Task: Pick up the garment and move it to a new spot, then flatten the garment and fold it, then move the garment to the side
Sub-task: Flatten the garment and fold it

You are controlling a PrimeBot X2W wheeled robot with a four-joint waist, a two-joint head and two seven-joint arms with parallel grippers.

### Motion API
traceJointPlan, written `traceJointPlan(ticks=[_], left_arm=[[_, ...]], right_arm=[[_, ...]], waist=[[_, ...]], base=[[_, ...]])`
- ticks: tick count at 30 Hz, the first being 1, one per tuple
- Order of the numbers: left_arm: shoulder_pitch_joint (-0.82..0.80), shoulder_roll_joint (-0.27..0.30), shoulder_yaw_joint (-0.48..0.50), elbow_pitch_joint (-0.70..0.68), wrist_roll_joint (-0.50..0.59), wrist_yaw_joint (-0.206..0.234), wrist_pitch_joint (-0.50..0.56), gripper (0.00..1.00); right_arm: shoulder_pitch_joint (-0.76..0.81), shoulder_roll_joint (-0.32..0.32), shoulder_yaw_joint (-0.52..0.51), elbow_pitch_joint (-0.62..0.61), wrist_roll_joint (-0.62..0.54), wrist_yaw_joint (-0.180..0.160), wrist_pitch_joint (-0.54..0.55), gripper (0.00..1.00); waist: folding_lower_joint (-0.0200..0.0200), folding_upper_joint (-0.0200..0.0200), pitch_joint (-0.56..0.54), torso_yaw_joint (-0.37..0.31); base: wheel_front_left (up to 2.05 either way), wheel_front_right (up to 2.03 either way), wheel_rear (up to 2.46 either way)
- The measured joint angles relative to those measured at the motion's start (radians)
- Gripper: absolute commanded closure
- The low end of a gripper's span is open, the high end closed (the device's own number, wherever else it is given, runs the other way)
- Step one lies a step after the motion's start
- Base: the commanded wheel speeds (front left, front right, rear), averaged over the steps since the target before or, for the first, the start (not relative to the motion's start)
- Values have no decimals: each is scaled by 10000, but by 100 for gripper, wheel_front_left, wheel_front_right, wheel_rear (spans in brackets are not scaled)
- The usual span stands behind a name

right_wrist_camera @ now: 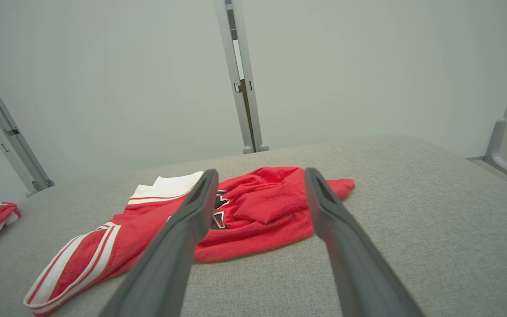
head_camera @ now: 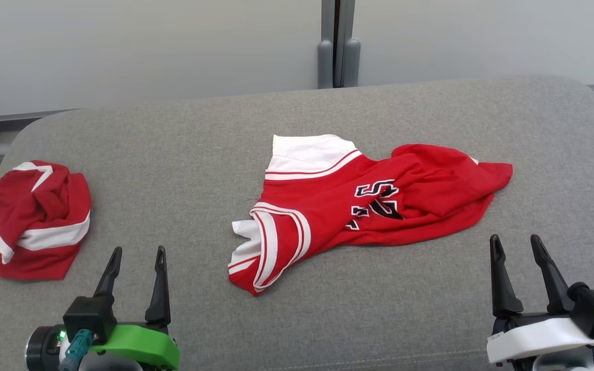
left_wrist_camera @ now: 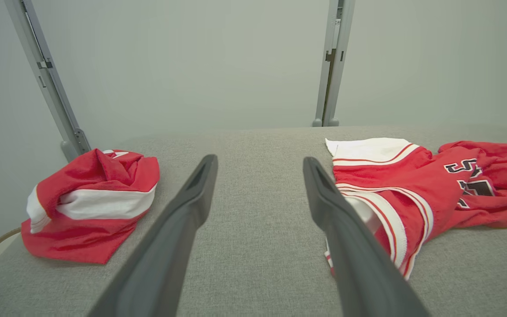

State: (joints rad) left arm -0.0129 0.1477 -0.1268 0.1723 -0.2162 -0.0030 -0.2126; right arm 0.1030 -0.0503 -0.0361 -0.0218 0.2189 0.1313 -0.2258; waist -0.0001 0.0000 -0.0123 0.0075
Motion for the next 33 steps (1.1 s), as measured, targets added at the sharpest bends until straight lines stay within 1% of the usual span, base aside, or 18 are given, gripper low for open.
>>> traceJointPlan(ticks=[3, 8, 14, 18, 21, 25, 28, 29, 33], left_arm=[[11, 0, -40, -35, -104, -23, 115, 0], [-148, 65, -196, -88, -290, -282, 648, 0], [-1052, 150, -577, -40, -462, -642, 1574, 0], [-1964, 169, -744, 245, -784, -857, 2288, 0], [-2778, 167, -815, 418, -1060, -972, 2715, 0], [-4001, 240, -1024, 853, -1390, -1116, 3499, 0], [-4939, 426, -1198, 1262, -1651, -1197, 4140, 0], [-5241, 566, -1285, 1407, -1701, -1204, 4374, 0], [-6404, 880, -1584, 1962, -2330, -1248, 5183, 0]], right_arm=[[-1, 0, 27, 23, 31, 0, -2, 0], [-49, 2, 42, 138, 163, 0, -2, 0], [-449, 2, 25, 493, 238, 0, 0, 0], [-976, 6, -21, 899, 194, 0, 2, 0], [-1603, -88, -71, 1388, 201, 0, 13, 0], [-2764, -543, -67, 2220, 265, -2, 27, 0], [-3777, -848, 81, 3033, 495, -2, -38, 0], [-4157, -968, 165, 3335, 625, -2, -46, 0], [-5633, -1388, 497, 4489, 1089, -2, -58, 0]], waist=[[0, 0, 38, 11], [0, 0, 179, -34], [0, 0, 556, -269], [0, 0, 940, -536], [1, 0, 1295, -769], [1, 0, 1848, -1088], [1, 0, 2297, -1327], [1, 0, 2450, -1409], [1, 0, 3059, -1705]], base=[[0, 0, 0], [0, 0, 0], [0, 0, 0], [0, 0, 0], [0, 0, 0], [0, 0, 0], [0, 0, 0], [0, 0, 0], [0, 0, 0]])
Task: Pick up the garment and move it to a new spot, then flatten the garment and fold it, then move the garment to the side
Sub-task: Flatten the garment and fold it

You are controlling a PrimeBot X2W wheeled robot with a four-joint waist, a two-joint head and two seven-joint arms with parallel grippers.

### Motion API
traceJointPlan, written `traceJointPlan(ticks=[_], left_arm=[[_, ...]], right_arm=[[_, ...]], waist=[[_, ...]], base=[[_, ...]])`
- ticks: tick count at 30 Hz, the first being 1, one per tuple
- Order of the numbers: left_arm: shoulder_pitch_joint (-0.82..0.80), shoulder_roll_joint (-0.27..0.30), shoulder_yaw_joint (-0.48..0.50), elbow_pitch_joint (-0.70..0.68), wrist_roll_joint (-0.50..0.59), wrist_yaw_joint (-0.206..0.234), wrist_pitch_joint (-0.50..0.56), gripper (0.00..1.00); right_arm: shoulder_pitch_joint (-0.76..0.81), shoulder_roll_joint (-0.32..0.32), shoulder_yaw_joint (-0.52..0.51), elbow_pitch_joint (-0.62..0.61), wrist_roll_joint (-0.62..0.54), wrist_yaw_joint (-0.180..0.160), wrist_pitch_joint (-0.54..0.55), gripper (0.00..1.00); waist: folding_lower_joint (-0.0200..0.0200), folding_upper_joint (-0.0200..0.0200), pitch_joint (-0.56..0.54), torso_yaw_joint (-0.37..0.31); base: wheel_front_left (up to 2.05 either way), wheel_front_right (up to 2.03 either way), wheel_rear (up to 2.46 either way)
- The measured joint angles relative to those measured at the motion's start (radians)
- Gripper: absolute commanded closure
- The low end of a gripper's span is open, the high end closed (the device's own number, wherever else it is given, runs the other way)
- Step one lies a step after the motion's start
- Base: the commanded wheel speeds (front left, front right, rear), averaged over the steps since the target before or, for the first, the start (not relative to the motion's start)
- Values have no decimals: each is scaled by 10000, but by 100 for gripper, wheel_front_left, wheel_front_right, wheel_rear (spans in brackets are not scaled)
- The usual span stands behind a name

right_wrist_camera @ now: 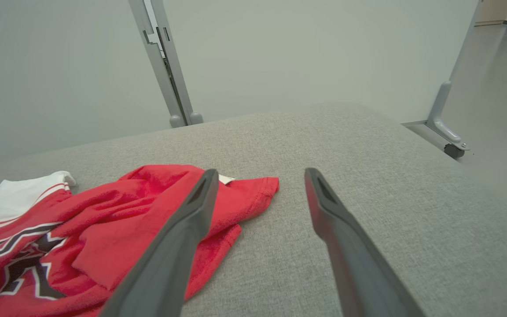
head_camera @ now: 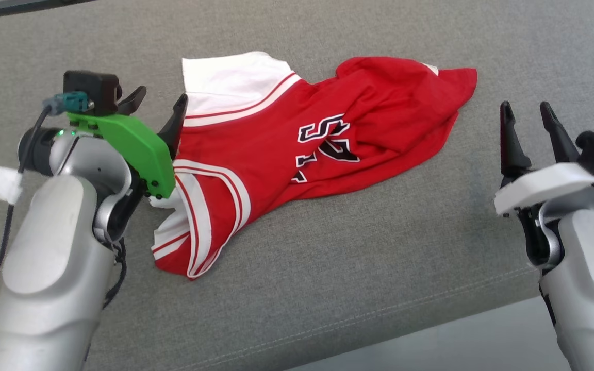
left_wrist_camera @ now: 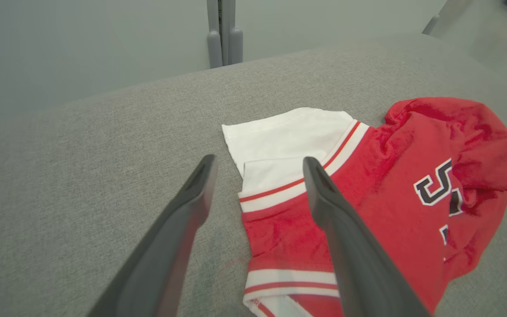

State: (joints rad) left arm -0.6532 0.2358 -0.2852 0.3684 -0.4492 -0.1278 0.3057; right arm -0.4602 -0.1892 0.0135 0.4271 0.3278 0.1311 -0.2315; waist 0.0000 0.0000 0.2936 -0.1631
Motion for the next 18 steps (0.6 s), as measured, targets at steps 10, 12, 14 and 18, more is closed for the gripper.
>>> traceJointPlan(ticks=[10, 12, 14, 18], left_arm=[[-2716, 1375, -1605, 917, -2075, -12, 2015, 0], [-3163, 1576, -1756, 1193, -2518, -12, 2343, 0], [-3563, 1747, -1912, 1421, -2857, -12, 2673, 0], [-4229, 2054, -2094, 1900, -3469, -12, 3313, 0]], right_arm=[[-3077, -560, 1425, 2627, 1367, 2, 330, 0], [-3581, -602, 1674, 3110, 1624, 2, 393, 0], [-4064, -648, 1875, 3551, 1906, 2, 504, 0], [-4940, -654, 2380, 4362, 2389, 2, 909, 0]], waist=[[1, 0, 1394, -601], [1, 0, 1627, -712], [2, 0, 1845, -818], [1, 0, 2261, -1015]], base=[[0, 0, 0], [0, 0, 0], [0, 0, 0], [0, 0, 0]])
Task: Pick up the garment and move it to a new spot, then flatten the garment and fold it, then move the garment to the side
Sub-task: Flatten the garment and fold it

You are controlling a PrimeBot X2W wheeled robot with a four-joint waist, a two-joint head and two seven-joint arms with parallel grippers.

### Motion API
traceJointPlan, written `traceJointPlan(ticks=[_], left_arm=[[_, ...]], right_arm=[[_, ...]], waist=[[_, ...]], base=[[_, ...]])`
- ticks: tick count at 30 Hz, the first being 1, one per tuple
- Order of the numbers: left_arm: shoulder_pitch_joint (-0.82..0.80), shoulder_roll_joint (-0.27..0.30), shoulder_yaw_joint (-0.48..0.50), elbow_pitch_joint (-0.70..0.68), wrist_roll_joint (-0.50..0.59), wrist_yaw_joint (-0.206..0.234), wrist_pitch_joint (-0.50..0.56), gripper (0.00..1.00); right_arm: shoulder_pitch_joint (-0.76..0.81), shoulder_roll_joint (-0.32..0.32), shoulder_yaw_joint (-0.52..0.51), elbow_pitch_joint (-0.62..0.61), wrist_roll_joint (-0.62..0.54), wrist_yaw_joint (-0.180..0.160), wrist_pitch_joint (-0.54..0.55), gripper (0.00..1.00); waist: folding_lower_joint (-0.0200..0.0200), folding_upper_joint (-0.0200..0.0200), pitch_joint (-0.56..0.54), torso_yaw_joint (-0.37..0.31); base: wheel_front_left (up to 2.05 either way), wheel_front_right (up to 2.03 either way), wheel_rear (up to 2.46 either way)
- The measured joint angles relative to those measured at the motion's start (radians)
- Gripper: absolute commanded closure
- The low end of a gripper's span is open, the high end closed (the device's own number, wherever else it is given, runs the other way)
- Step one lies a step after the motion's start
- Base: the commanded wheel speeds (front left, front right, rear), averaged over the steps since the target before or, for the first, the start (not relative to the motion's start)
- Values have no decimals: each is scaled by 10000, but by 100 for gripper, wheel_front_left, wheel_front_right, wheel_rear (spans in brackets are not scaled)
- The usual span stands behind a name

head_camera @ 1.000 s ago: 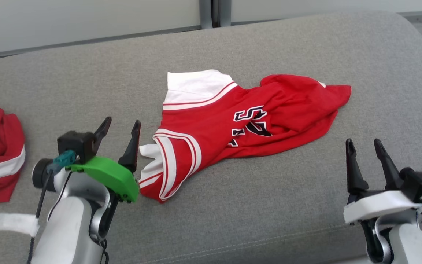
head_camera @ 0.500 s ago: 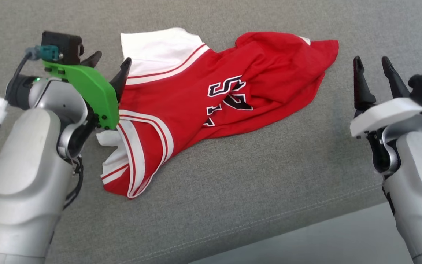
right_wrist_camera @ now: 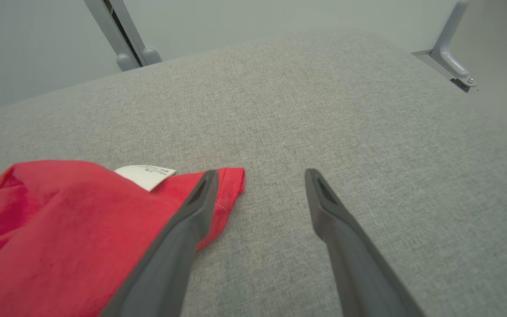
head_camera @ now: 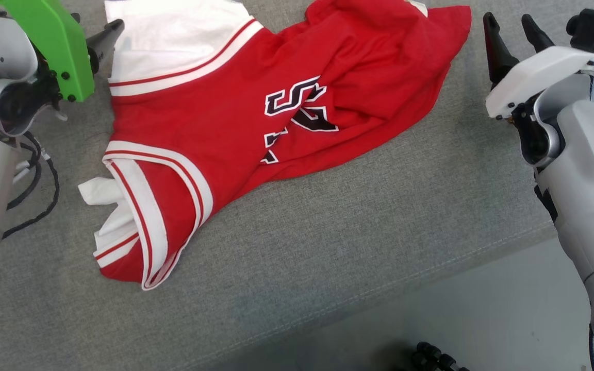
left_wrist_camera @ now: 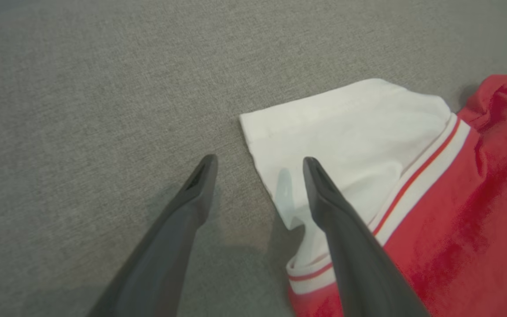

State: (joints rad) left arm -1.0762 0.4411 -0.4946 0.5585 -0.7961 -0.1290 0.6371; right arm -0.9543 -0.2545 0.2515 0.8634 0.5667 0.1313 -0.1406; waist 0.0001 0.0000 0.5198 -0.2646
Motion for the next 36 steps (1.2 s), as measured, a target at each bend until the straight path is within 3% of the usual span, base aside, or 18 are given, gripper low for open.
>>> traceJointPlan(ticks=[8, 22, 23, 24, 25, 26, 32, 36], left_arm=[[-848, 451, -378, 552, -449, 0, 424, 0], [-1685, 861, -1035, 1026, -907, -29, 190, 0], [-1731, 871, -1101, 1024, -955, -29, 219, 6], [-1773, 872, -1149, 1024, -1049, -29, 222, 38], [-1804, 872, -1189, 1028, -1127, -29, 238, 79], [-1841, 874, -1233, 1024, -1197, -27, 286, 100], [-1906, 865, -1521, 846, -1659, -19, 303, 100], [-1958, 1030, -2040, 525, -1388, -19, 94, 100]], right_arm=[[-1197, 54, 1110, 848, 1058, 0, 700, 0], [-2055, 92, 2834, 1285, 2253, 0, 523, 0], [-2093, 84, 2922, 1323, 2320, 0, 514, 0], [-2127, 81, 2997, 1352, 2395, 0, 508, 61], [-2175, 69, 3064, 1388, 2454, 0, 460, 90], [-2217, 50, 3120, 1421, 2522, 0, 405, 100], [-2338, -92, 3455, 1534, 2934, 2, 69, 100], [-2383, -267, 3588, 1402, 3064, 2, -351, 100]], waist=[[0, 0, 705, -276], [-1, 0, 1355, -616], [-1, 0, 1380, -610], [-1, 0, 1399, -597], [-1, 0, 1413, -579], [-1, 0, 1426, -558], [-1, 0, 1420, -426], [-1, 0, 1324, -372]], base=[[0, 0, 0], [0, 0, 0], [0, 0, 0], [0, 0, 0], [0, 0, 0], [0, 0, 0], [0, 0, 0], [0, 0, 0]])
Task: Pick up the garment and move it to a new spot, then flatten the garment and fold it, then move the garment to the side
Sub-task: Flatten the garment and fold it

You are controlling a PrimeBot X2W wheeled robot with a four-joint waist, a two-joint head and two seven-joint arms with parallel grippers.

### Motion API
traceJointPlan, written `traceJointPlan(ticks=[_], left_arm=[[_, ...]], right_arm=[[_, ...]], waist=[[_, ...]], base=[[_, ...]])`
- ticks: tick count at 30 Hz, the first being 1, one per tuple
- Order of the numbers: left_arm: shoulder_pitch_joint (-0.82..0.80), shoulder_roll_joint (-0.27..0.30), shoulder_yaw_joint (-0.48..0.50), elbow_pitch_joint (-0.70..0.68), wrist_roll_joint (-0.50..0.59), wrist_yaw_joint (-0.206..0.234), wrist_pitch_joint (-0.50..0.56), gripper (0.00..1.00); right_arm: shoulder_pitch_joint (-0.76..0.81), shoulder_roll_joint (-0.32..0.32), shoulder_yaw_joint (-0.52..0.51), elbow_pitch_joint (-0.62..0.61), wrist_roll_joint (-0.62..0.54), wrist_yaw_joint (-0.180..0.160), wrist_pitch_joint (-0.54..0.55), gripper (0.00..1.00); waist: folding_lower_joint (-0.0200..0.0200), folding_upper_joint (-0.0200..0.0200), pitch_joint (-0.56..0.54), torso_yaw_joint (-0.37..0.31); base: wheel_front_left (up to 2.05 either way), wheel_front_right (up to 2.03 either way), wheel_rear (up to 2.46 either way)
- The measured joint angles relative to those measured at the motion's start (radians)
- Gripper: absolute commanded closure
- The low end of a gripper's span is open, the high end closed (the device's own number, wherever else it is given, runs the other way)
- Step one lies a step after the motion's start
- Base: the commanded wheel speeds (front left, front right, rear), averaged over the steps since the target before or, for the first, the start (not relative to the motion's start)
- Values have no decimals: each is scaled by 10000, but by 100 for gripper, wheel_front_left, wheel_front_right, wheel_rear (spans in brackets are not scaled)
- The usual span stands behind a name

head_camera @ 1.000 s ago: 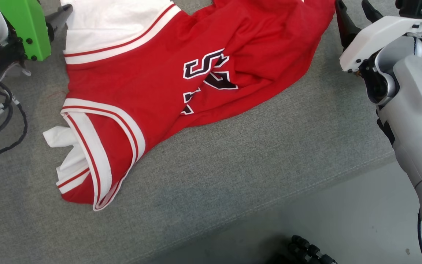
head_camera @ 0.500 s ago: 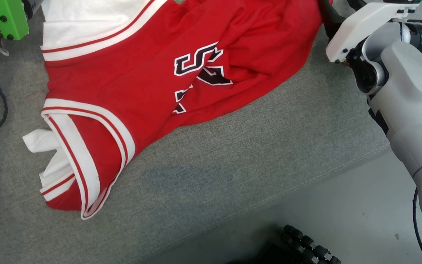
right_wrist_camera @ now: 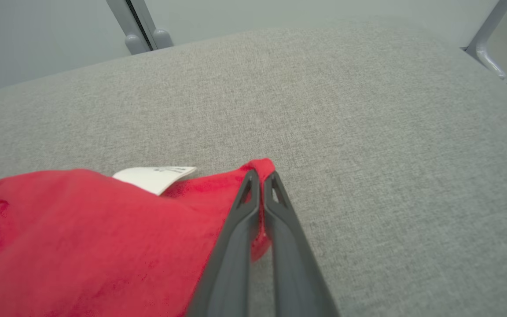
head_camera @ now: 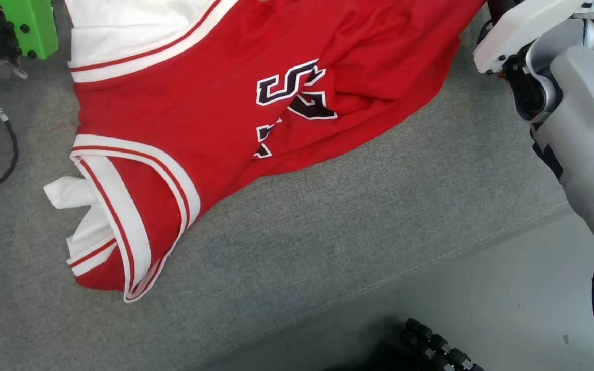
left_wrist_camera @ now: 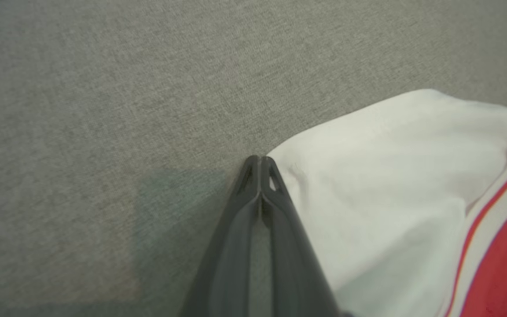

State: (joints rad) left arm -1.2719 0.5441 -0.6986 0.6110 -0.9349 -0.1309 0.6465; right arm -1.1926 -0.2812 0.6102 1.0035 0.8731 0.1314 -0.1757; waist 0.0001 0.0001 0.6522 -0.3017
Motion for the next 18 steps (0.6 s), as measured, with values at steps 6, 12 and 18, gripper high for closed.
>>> traceJointPlan(ticks=[6, 12, 18], left_arm=[[-136, 44, -499, -491, -222, 0, -756, 100], [-457, 380, -1346, -1202, -6, 0, -1630, 100], [-561, 571, -1822, -1806, -215, 0, -2692, 100]], right_arm=[[-37, -575, 86, -663, 224, 0, -715, 100], [214, -1352, -654, -2073, -96, 0, -857, 100], [1319, -1868, -1590, -3480, -903, 0, -859, 100]], waist=[[0, 0, -358, 151], [0, 0, -928, 401], [-1, 0, -1636, 713]], base=[[0, 0, 0], [0, 0, 0], [0, 0, 0]])
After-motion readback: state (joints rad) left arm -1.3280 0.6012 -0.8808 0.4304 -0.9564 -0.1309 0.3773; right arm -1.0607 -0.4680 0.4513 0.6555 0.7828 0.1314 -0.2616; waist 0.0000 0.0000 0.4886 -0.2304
